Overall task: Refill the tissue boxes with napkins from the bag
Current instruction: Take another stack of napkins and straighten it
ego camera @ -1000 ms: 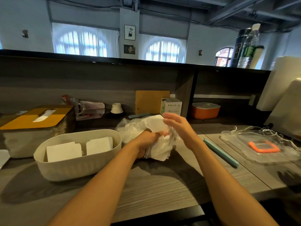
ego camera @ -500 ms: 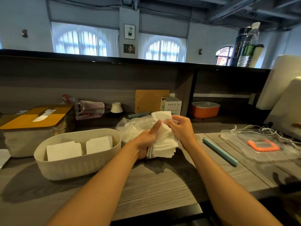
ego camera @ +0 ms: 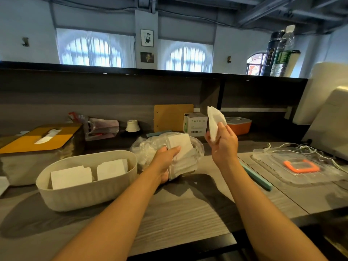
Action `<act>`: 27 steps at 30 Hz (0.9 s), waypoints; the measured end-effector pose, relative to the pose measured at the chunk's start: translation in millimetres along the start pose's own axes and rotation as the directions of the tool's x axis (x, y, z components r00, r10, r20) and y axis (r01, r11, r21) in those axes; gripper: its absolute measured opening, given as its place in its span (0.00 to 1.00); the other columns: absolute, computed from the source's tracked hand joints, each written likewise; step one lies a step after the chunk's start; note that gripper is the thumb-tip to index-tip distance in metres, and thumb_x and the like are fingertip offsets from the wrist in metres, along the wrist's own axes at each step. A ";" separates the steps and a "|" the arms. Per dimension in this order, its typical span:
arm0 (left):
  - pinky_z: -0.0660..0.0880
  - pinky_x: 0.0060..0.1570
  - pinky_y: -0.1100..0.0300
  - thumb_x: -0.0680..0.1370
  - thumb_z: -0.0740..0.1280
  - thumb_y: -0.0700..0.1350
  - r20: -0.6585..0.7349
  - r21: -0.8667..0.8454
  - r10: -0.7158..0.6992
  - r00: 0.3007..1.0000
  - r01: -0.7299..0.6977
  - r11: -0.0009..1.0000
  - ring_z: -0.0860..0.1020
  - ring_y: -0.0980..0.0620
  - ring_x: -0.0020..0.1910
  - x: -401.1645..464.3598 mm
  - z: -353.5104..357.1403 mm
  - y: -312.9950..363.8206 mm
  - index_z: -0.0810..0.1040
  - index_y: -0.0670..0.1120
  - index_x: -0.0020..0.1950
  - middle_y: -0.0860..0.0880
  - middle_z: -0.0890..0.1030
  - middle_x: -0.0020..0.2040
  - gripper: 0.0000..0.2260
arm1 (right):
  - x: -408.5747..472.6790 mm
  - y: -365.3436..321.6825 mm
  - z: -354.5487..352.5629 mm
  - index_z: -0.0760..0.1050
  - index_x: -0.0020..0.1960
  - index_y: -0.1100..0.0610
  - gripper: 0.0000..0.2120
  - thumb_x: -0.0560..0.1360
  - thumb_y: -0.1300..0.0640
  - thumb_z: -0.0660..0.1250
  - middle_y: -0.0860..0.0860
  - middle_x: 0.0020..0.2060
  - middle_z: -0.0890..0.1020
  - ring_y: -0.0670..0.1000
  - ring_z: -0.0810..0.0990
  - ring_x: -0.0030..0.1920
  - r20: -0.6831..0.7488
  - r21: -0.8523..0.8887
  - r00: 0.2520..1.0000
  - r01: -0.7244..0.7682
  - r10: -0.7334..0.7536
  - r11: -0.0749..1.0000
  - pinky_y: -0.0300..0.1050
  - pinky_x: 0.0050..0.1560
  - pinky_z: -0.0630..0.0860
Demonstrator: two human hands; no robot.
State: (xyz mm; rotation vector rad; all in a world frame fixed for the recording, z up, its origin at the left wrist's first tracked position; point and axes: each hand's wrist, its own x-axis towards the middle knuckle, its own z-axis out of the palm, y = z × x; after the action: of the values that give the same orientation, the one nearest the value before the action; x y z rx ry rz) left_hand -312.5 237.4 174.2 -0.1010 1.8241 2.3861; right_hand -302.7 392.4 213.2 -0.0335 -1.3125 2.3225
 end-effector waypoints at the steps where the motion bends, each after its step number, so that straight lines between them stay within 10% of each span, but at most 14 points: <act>1: 0.82 0.46 0.46 0.81 0.66 0.43 -0.022 0.010 0.026 0.999 -0.025 1.000 0.81 0.42 0.53 0.5 0.0 -0.9 0.71 0.46 0.67 0.43 0.81 0.57 0.15 | 0.5 -1.5 -0.2 0.75 0.53 0.49 0.03 0.81 0.53 0.64 0.53 0.54 0.80 0.54 0.80 0.52 -0.006 0.054 0.999 -0.040 0.041 0.998 0.46 0.43 0.82; 5: 0.78 0.58 0.41 0.82 0.64 0.48 -0.073 0.008 0.052 0.996 -0.051 0.999 0.79 0.41 0.56 0.6 4.6 -2.5 0.70 0.48 0.65 0.44 0.79 0.59 0.12 | -3.8 -1.7 3.6 0.77 0.54 0.51 0.05 0.81 0.53 0.64 0.54 0.49 0.80 0.48 0.79 0.37 0.158 -0.077 0.987 0.017 -0.005 0.997 0.37 0.32 0.75; 11: 0.80 0.46 0.53 0.84 0.52 0.59 0.001 -0.126 0.132 0.991 -0.131 0.983 0.83 0.47 0.51 -5.1 8.2 -8.8 0.78 0.48 0.65 0.45 0.84 0.54 0.22 | -14.8 33.4 23.4 0.77 0.49 0.54 0.07 0.82 0.57 0.61 0.50 0.42 0.79 0.47 0.79 0.41 0.339 -0.541 0.936 0.275 -0.094 0.795 0.36 0.36 0.77; 15: 0.76 0.62 0.47 0.80 0.57 0.65 0.003 -0.044 0.225 0.974 -0.225 0.973 0.79 0.47 0.60 -9.2 12.5 -10.7 0.73 0.52 0.70 0.47 0.81 0.62 0.25 | -12.1 48.8 23.7 0.77 0.50 0.52 0.04 0.80 0.57 0.63 0.49 0.43 0.81 0.49 0.81 0.45 0.366 -0.682 0.929 0.313 -0.062 0.661 0.47 0.46 0.79; 20: 0.77 0.49 0.57 0.83 0.62 0.46 -0.038 0.066 0.292 0.956 -0.289 0.955 0.77 0.51 0.56 0.3 9.4 -15.1 0.68 0.52 0.70 0.49 0.79 0.58 0.15 | -9.3 42.6 19.4 0.77 0.55 0.54 0.05 0.80 0.57 0.63 0.45 0.44 0.79 0.45 0.78 0.47 0.353 -0.672 0.931 0.321 -0.092 0.667 0.36 0.43 0.74; 24: 0.77 0.59 0.51 0.81 0.65 0.44 -0.016 0.053 0.301 0.954 -0.300 0.953 0.77 0.50 0.59 -0.6 8.4 -15.5 0.69 0.52 0.70 0.49 0.79 0.61 0.17 | -3.5 43.8 14.9 0.75 0.64 0.53 0.16 0.78 0.49 0.66 0.47 0.55 0.77 0.47 0.77 0.54 0.284 -0.729 0.953 0.285 -0.104 0.623 0.44 0.53 0.77; 27: 0.76 0.48 0.59 0.81 0.64 0.41 0.043 0.089 0.309 0.950 -0.312 0.946 0.77 0.54 0.53 -4.1 7.2 -12.6 0.69 0.54 0.64 0.52 0.79 0.56 0.14 | -5.3 35.6 17.9 0.72 0.68 0.53 0.21 0.79 0.45 0.64 0.47 0.59 0.76 0.48 0.75 0.57 0.223 -0.661 0.975 0.145 0.008 0.736 0.45 0.55 0.75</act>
State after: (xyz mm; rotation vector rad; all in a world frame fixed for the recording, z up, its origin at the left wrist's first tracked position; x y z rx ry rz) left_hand -306.4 247.3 164.6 0.2493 2.0706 2.4742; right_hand -316.1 360.5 192.8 0.0323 -2.1708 1.6916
